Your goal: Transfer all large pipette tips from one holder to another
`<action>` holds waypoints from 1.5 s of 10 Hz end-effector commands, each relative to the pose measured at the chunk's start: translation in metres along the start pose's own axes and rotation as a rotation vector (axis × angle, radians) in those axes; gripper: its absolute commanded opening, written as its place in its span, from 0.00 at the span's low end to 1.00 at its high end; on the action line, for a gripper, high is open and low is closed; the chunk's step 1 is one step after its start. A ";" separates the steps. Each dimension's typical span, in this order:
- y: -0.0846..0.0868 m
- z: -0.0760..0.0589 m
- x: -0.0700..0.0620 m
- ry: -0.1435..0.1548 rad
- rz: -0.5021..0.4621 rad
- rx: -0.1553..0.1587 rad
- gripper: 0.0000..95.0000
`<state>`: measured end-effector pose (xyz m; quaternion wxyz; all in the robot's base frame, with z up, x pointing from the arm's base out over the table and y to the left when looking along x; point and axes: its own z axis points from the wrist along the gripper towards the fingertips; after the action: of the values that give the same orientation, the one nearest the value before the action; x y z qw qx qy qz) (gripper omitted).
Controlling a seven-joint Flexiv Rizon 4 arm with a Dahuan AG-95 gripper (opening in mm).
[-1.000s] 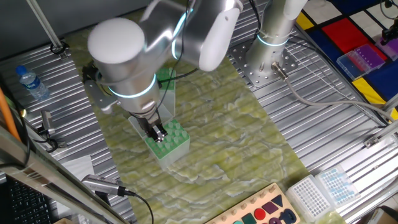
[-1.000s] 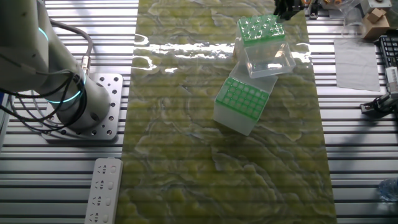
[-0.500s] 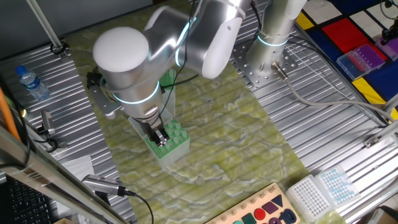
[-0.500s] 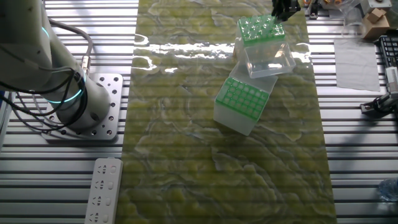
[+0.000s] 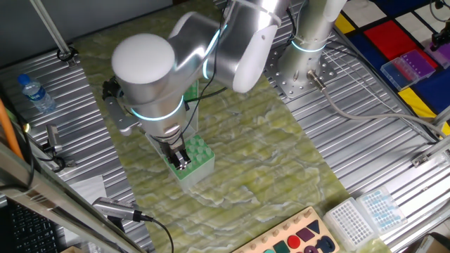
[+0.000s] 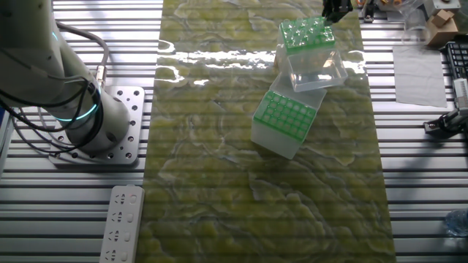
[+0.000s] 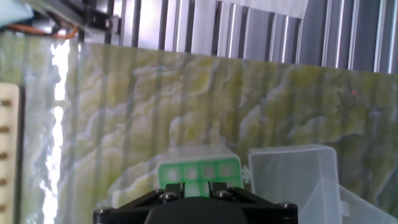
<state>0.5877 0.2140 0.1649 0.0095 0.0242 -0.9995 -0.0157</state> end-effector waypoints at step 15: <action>-0.002 0.009 0.010 0.007 -0.034 0.012 0.00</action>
<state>0.5782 0.2119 0.1569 0.0112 0.0406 -0.9991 -0.0092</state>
